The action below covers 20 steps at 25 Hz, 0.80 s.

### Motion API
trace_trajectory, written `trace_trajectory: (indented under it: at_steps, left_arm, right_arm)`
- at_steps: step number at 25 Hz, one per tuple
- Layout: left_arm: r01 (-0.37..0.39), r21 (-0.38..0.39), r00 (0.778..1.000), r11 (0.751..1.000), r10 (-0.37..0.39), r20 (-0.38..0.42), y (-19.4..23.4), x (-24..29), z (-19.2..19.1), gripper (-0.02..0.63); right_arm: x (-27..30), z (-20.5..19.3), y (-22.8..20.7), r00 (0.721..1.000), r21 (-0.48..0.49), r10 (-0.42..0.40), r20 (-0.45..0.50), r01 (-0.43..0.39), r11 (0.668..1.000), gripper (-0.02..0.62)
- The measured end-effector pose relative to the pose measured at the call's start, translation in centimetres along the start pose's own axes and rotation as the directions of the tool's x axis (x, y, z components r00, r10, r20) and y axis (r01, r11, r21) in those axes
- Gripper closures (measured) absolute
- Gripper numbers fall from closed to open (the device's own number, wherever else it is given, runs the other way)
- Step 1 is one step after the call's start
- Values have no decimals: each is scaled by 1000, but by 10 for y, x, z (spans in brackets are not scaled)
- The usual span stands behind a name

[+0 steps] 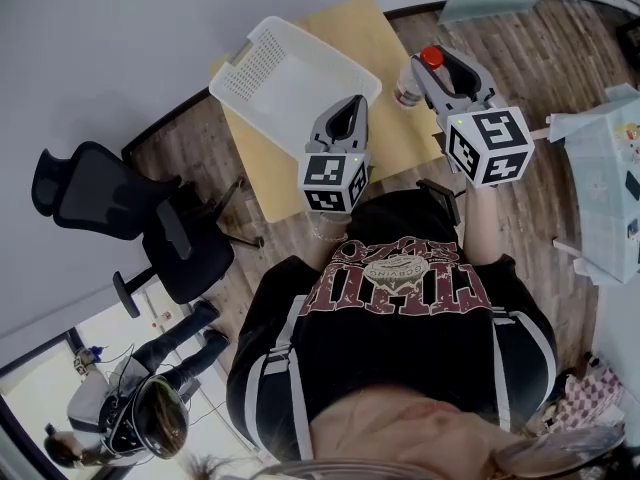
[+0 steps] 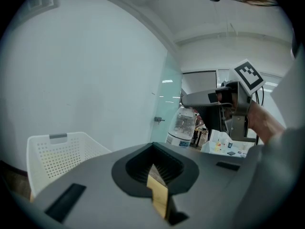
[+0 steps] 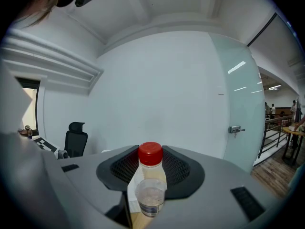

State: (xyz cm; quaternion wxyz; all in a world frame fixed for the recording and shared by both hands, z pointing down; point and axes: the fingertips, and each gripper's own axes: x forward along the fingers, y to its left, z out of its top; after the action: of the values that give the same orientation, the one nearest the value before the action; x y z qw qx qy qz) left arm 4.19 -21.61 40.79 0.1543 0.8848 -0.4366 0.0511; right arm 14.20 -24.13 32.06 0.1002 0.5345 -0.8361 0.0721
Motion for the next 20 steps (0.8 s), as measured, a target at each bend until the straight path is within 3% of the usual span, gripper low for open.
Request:
trace_trajectory:
  at_steps: [20]
  left_arm:
    - [-15,9,1000,1000,15,-21,-13,14,-6,560]
  right_arm:
    - [16,-47,-21,998,12,24,-63,-23,1000,433]
